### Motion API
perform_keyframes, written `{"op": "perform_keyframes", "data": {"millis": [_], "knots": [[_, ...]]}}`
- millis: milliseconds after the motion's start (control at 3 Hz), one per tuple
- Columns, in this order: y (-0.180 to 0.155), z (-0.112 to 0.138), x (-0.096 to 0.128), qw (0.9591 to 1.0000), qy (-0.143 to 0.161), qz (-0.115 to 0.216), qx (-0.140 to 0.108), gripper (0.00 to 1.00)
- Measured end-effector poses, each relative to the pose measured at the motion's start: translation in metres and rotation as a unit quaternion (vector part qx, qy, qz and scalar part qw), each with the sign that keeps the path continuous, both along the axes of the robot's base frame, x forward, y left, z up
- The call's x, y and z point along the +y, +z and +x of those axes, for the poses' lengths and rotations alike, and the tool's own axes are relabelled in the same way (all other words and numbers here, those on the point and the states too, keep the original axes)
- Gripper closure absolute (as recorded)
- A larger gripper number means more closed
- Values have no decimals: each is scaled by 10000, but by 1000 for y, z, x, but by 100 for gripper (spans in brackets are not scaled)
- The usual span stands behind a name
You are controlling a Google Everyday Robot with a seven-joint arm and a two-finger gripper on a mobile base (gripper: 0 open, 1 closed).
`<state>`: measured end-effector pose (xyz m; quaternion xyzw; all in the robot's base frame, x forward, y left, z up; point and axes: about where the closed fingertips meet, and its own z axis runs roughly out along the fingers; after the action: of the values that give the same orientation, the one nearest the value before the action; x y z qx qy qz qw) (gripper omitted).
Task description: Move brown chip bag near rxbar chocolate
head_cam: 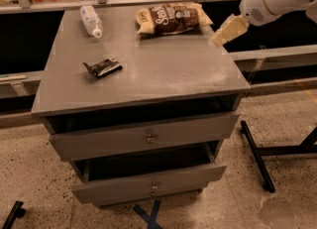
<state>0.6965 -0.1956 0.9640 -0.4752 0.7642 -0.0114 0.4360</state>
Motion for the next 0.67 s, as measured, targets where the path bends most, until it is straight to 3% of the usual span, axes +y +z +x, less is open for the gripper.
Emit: {"op": "perform_keyframes", "data": {"millis": [333,667], "knots": [[-12,39,1,9982,-471,107,-353,0],[-2,48,2,9966,-557,202,-566,0]]}}
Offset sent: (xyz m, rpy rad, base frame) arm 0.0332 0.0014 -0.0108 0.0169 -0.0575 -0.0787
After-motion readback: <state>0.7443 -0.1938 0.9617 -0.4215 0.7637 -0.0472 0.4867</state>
